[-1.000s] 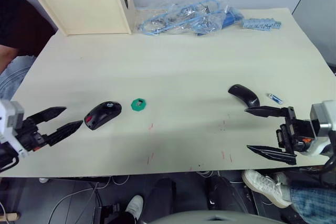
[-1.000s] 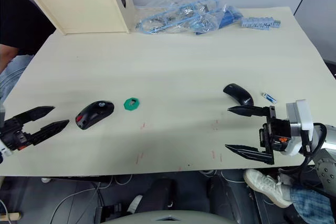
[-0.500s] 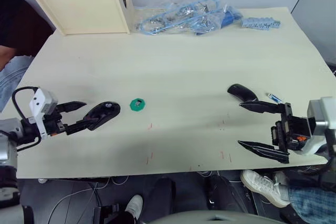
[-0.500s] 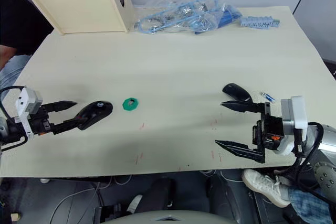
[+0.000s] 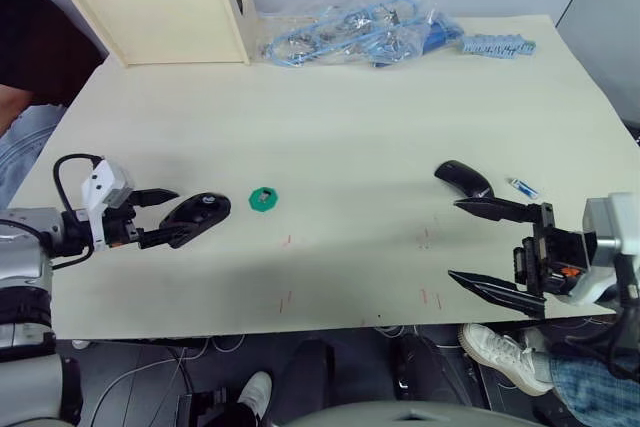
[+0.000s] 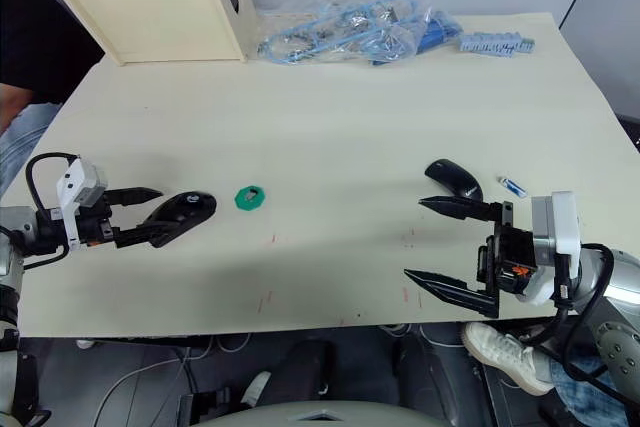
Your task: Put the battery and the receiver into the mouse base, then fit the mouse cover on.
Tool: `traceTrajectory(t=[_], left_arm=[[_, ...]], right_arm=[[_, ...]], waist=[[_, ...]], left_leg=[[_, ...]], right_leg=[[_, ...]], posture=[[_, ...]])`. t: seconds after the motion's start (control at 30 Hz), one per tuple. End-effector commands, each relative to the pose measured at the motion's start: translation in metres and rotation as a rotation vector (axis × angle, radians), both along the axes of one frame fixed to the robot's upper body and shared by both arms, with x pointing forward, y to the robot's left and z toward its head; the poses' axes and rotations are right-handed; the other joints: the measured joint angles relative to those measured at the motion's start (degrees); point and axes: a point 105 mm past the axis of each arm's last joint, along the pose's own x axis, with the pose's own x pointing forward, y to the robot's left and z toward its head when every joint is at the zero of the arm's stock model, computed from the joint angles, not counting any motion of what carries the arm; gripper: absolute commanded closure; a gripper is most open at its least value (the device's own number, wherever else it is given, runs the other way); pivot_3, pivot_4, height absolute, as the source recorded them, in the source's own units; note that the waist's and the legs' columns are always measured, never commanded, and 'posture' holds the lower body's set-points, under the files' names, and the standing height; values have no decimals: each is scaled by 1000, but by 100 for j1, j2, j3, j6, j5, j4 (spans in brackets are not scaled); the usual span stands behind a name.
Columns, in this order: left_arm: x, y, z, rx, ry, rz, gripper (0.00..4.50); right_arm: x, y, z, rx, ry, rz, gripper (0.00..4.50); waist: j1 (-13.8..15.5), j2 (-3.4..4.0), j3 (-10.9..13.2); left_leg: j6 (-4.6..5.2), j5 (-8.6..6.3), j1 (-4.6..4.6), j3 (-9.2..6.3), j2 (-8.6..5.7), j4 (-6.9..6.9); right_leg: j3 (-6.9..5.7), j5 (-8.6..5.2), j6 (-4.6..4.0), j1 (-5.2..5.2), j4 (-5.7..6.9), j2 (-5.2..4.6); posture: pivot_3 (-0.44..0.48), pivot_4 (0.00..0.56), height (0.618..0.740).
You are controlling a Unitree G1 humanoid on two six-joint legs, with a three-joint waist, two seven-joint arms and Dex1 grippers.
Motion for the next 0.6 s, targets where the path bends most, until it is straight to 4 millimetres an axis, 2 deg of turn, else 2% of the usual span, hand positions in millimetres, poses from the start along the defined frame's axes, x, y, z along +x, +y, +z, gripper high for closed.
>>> traceTrajectory(t=[0.03,0.6], left_arm=[[2,-2,4,6,-11,-18,80],[6,-5,-3,23,-6,-24,80]], right_arm=[[-6,0,6,7,-53,2,0],[-8,-6,0,8,-51,-11,0]], waist=[[-3,0,0],[1,0,0]], left_leg=[[0,0,1,-1,0,0],[0,0,1,-1,0,0]], right_leg=[[0,0,0,0,2,0],[-1,0,0,0,2,0]], posture=[[0,150,740],[0,150,740]])
